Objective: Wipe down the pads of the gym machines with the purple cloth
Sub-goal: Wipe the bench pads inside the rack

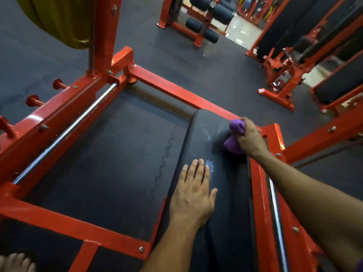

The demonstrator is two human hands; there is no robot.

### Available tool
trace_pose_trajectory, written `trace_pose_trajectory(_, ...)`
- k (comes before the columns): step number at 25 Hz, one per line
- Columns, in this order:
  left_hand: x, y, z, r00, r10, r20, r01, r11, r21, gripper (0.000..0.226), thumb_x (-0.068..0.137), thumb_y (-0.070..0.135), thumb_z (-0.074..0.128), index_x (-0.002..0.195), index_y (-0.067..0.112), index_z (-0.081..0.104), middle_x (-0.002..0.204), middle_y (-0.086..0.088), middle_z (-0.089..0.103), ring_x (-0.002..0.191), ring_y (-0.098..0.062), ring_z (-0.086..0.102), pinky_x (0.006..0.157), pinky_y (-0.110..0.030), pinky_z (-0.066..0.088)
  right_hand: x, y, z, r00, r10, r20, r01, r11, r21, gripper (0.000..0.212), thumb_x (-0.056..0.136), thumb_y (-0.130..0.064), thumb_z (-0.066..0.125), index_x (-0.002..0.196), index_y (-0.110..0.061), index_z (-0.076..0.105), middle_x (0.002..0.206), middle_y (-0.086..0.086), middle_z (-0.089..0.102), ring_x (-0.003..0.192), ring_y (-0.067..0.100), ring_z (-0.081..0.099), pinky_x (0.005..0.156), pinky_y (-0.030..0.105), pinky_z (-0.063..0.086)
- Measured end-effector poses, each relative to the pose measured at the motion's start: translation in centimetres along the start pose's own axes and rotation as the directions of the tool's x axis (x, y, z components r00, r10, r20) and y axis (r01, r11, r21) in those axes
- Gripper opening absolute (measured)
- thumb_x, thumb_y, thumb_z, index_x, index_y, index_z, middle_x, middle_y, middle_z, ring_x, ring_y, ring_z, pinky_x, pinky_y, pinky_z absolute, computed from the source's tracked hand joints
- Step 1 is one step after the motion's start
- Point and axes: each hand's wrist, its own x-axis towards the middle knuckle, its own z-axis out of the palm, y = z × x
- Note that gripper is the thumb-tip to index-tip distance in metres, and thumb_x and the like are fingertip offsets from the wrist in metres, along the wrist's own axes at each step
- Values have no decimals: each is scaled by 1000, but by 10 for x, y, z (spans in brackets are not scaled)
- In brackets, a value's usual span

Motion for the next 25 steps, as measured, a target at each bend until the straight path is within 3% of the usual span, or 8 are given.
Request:
trace_pose_trajectory(3,5,1,9,999,-15,-31,13,998,-62,72,103,48,27,161,6,28,170,-15,21,159,-29,12,130,-50,5,49,-37,26,999,32,29,-29,995,-100,24,100,-40,54,119,-26,55,103,1,63,103,12,65,78,22,42)
trace_pose_trajectory(7,5,0,10,999,-48,-21,45,992,-117,70,99,45,30,155,4,41,165,-17,33,156,-30,24,128,-51,13,74,-71,93,967,188,171,-93,888,-450,52,90,-42,51,138,-26,40,140,7,41,133,37,41,105,59,34)
trace_pose_trajectory(12,7,0,5,998,-55,12,56,994,-91,72,99,46,28,158,4,36,167,-17,29,157,-30,20,129,-51,10,-10,-60,65,857,-361,368,438,886,-150,44,99,-43,43,137,-24,57,155,2,42,144,20,38,119,38,29)
trace_pose_trajectory(14,4,3,0,998,-43,43,47,994,-103,71,100,45,37,158,4,35,167,-17,28,158,-30,19,129,-50,9,-43,-19,38,811,-404,423,487,867,-106,47,105,-43,39,143,-18,52,158,6,41,149,18,32,123,31,20)
trace_pose_trajectory(16,3,2,-2,998,-56,-1,55,992,-113,72,103,44,39,161,4,26,170,-17,21,159,-30,12,129,-50,3,-37,14,33,898,-264,352,363,896,-255,53,102,-52,40,146,-24,45,152,15,46,145,27,38,124,43,21)
trace_pose_trajectory(18,7,3,-2,998,-42,-40,37,991,-127,72,106,43,32,164,5,12,172,-16,6,160,-30,0,128,-49,-7,-1,1,55,985,65,160,0,925,-380,59,96,-54,49,146,-25,41,148,15,41,139,36,39,115,56,31)
trace_pose_trajectory(20,6,3,-3,999,-42,-30,37,988,-147,71,108,42,28,164,5,5,173,-15,-2,160,-29,-8,127,-48,-12,35,-42,78,954,295,52,-258,898,-355,60,95,-50,55,145,-22,38,143,14,39,135,39,39,110,59,33)
trace_pose_trajectory(25,3,1,-5,998,-57,-37,48,976,-212,70,109,42,25,164,5,1,172,-16,-8,159,-29,-14,127,-49,-13,9,-89,75,958,-156,241,195,970,-148,55,88,-38,49,139,-15,52,140,10,49,130,33,46,109,45,37)
